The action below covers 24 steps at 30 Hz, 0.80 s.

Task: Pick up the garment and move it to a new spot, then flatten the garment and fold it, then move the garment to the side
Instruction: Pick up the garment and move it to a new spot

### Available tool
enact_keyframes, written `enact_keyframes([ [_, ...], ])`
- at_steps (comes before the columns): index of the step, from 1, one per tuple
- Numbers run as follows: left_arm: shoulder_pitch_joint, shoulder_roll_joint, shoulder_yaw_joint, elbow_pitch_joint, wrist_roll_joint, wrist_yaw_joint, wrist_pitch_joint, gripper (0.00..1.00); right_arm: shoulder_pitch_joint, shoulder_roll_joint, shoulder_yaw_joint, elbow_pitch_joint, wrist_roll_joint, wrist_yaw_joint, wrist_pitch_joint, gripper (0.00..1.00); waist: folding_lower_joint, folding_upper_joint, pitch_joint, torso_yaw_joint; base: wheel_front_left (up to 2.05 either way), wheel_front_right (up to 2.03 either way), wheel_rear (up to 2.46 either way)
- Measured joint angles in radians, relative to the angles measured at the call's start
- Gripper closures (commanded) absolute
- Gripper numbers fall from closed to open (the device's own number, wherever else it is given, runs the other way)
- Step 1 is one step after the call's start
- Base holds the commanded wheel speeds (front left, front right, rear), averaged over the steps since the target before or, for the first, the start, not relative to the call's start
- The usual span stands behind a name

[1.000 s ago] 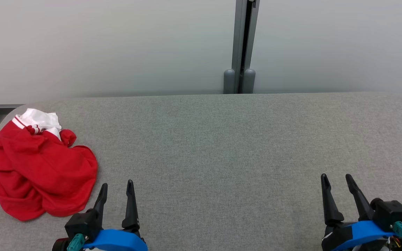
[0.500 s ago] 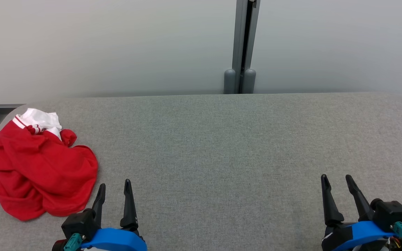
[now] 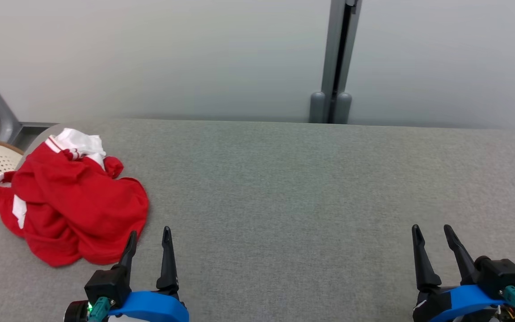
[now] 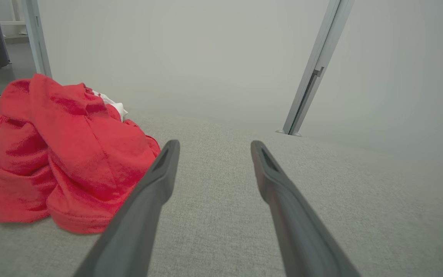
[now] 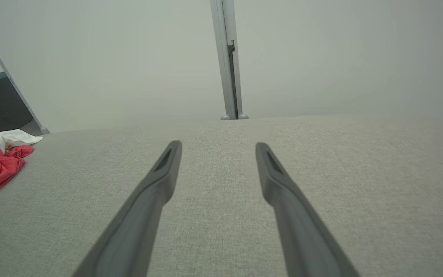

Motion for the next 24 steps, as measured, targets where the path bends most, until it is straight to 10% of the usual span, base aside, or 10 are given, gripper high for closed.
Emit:
enact_keyframes([
  [24,0.005,0.049,-0.005,-0.001,0.048,0.062,-0.01,0.0,0.012,0.0,-0.019,-0.02,-0.049,0.0,0.021,0.0,0.0,0.0,0.008,0.421,0.0,0.0,0.0],
])
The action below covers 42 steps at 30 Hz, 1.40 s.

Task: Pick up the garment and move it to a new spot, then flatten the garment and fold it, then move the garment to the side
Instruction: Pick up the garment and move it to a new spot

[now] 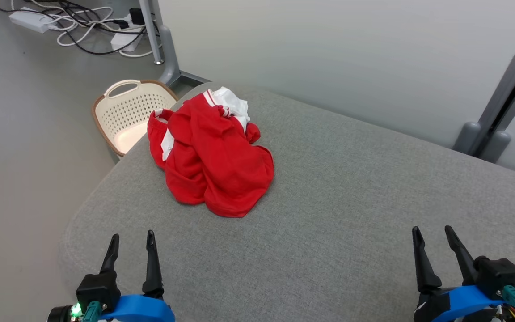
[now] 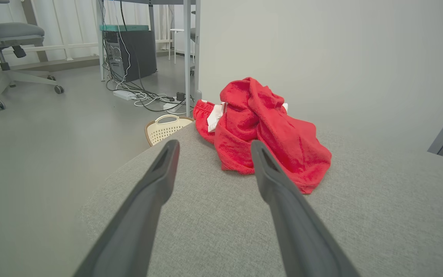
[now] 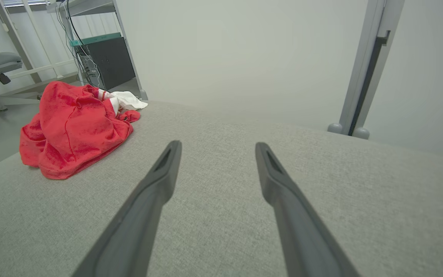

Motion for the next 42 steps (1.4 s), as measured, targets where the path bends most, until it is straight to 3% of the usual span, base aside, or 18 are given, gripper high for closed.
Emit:
enact_keyframes([
  [16,0.034,0.001,0.029,-0.043,-0.028,0.025,-0.009,0.0,-0.04,0.0,0.059,0.006,0.001,0.0,0.021,0.0,0.0001,0.0,0.048,0.035,0.0,0.0,0.0],
  [21,-0.015,0.007,0.035,-0.079,-0.07,-0.003,0.037,0.0,-0.039,0.0,0.041,0.007,0.011,0.0,0.013,0.0,0.0,0.0,0.059,0.033,0.0,0.0,0.0],
  [24,-0.101,0.038,0.043,-0.117,-0.096,-0.041,0.103,0.0,-0.036,0.0,0.018,-0.003,0.012,0.0,0.011,0.0,0.0,0.0,0.073,0.032,0.0,0.0,0.0],
  [32,-0.362,0.144,0.124,-0.171,-0.194,-0.103,0.281,0.0,-0.057,0.0,0.019,-0.041,-0.008,0.0,0.024,0.0,0.0001,0.0,0.176,-0.05,0.0,0.0,0.0],
  [42,-0.552,0.23,0.221,0.002,-0.355,-0.132,0.491,0.0,-0.114,0.0,0.043,-0.089,-0.034,0.0,0.044,0.0,0.0001,0.0,0.314,-0.19,0.0,0.0,0.0],
])
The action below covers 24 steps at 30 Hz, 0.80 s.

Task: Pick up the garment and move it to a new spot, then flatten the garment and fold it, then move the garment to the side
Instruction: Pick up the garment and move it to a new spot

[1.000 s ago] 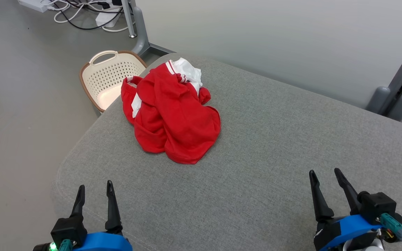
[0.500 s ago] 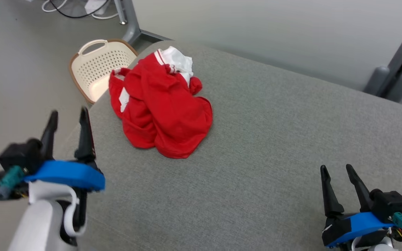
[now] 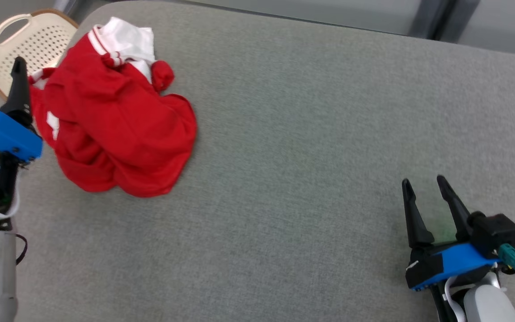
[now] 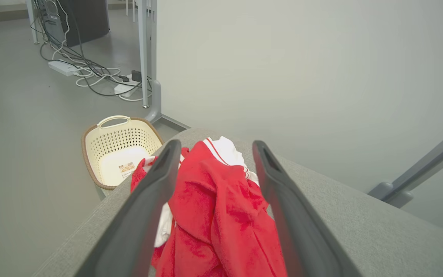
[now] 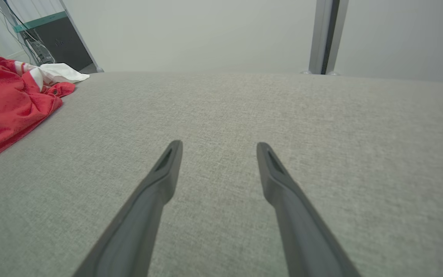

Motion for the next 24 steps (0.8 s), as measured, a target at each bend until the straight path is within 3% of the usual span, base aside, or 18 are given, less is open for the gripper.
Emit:
enact_keyframes([
  [9,-0.072,0.101,0.056,0.142,-0.032,0.046,0.122,0.0,-0.035,0.0,-0.005,-0.06,-0.019,0.0,0.017,0.0,0.0002,0.0,0.127,-0.136,0.0,0.0,0.0],
  [17,-0.028,0.161,0.029,0.206,-0.022,0.125,0.341,0.0,-0.045,0.0,-0.002,-0.065,-0.007,0.0,0.012,0.0,0.0,0.0,0.157,-0.192,0.0,0.0,0.0],
  [18,-0.02,0.165,0.024,0.201,-0.022,0.127,0.36,0.56,-0.045,0.0,0.0,-0.06,-0.003,0.0,0.009,0.0,0.0,0.0,0.153,-0.195,0.0,0.0,0.0],
  [19,-0.012,0.165,0.021,0.193,-0.025,0.131,0.381,1.0,-0.045,-0.001,0.003,-0.054,0.003,0.0,0.003,0.0,0.0,0.0,0.147,-0.196,0.0,0.0,0.0],
  [24,0.002,0.184,0.018,0.134,-0.017,0.124,0.358,1.0,-0.045,0.0,0.023,-0.02,0.025,0.0,-0.014,0.0,0.0,0.0,0.097,-0.193,0.0,0.0,0.0],
])
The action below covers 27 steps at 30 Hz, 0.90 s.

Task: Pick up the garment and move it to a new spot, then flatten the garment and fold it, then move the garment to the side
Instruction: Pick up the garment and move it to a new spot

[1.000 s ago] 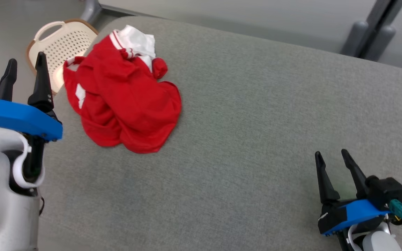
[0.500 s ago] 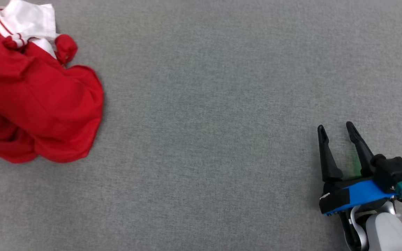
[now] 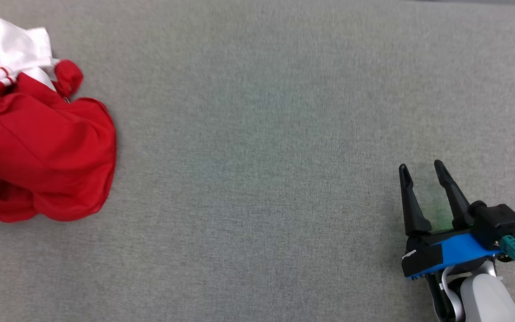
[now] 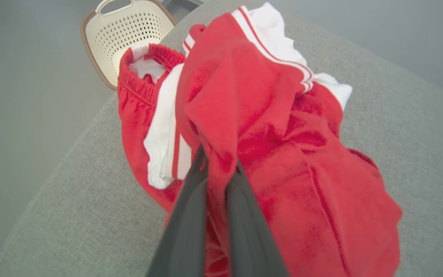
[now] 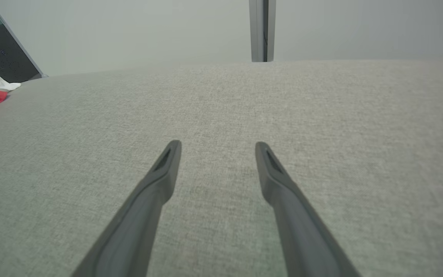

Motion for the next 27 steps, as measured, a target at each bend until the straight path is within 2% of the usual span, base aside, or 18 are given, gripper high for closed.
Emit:
enact_keyframes([
  [5,-0.015,0.011,-0.018,-0.083,0.029,-0.022,-0.053,1.0,0.008,0.0,0.011,0.039,0.034,0.0,-0.018,0.0,-0.0002,0.0,-0.084,0.01,0.0,0.0,0.0],
  [13,-0.121,0.015,-0.073,-0.228,0.041,-0.085,-0.079,1.0,0.038,0.0,0.027,0.108,0.095,0.0,-0.049,0.0,-0.0004,0.0,-0.222,-0.002,0.0,0.0,0.0],
  [20,-0.225,-0.038,-0.147,-0.315,0.039,-0.132,-0.068,1.0,0.072,0.0,0.035,0.157,0.142,0.0,-0.066,0.0,-0.0003,0.0,-0.313,-0.052,0.0,0.0,0.0],
  [27,-0.25,-0.108,-0.213,-0.366,0.001,-0.169,-0.052,1.0,0.082,0.0,0.038,0.168,0.152,0.0,-0.073,0.0,-0.0003,0.0,-0.347,-0.163,0.0,0.0,0.0],
])
